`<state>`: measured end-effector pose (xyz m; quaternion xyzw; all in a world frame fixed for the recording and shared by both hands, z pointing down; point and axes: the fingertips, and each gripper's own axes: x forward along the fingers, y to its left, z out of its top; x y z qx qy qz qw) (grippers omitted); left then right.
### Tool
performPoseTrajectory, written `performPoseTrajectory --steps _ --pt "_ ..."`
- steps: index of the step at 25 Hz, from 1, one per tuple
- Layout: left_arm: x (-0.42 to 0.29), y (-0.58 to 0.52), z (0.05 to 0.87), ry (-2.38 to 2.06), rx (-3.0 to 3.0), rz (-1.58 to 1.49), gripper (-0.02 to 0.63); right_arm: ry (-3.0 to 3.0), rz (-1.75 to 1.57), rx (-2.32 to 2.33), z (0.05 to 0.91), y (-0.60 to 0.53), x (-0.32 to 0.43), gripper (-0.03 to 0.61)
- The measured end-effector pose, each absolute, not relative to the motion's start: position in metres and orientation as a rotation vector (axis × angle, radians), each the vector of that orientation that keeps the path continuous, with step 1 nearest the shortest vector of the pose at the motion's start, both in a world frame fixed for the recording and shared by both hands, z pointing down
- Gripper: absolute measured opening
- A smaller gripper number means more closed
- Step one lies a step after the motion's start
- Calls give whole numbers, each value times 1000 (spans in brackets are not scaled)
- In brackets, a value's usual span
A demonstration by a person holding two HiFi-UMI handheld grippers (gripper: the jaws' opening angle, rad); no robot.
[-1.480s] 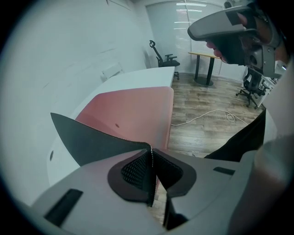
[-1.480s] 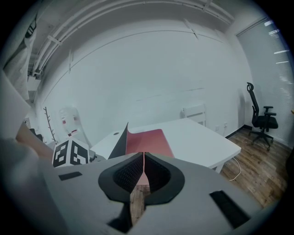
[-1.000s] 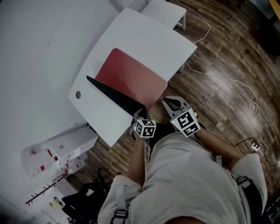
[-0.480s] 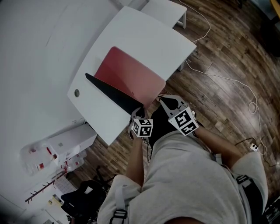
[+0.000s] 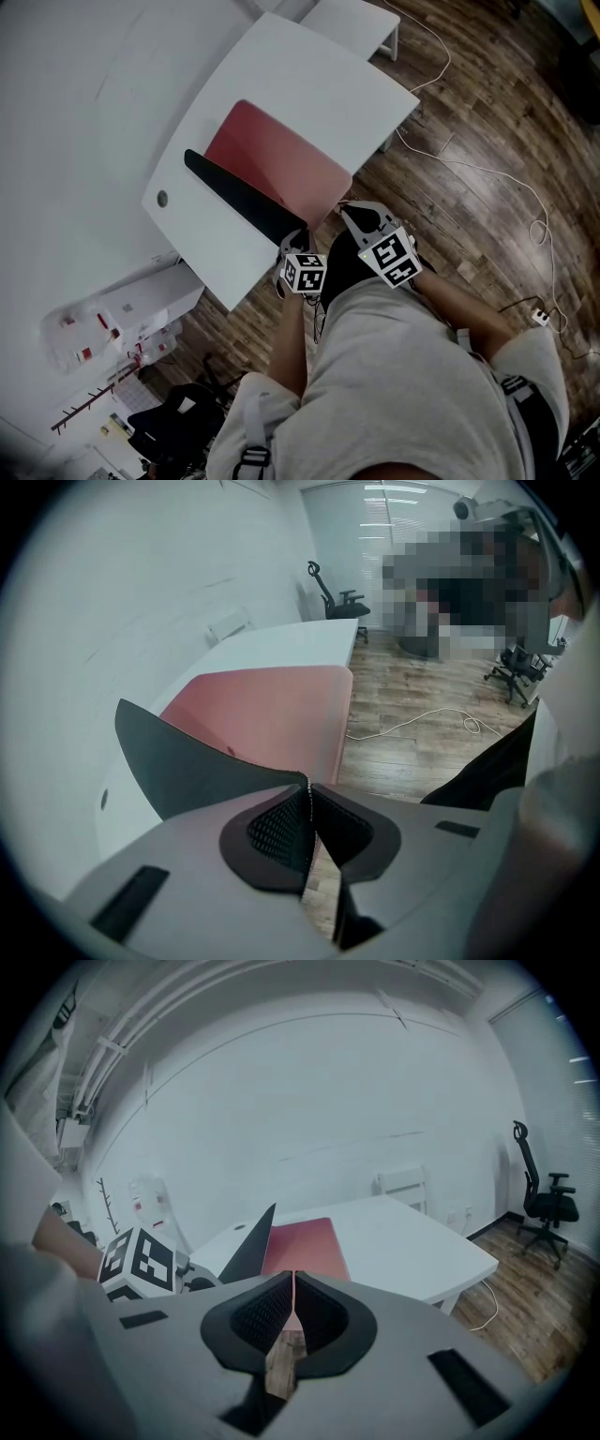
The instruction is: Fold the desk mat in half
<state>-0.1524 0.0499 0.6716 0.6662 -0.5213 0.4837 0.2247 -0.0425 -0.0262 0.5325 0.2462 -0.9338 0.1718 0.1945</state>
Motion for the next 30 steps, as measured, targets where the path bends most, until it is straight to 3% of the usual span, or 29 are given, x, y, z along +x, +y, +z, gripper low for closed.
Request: performPoseTrajectory --steps 30 --pt "-128 33 675 -1375 1909 1348 44 -2619 502 744 534 -32 -35 41"
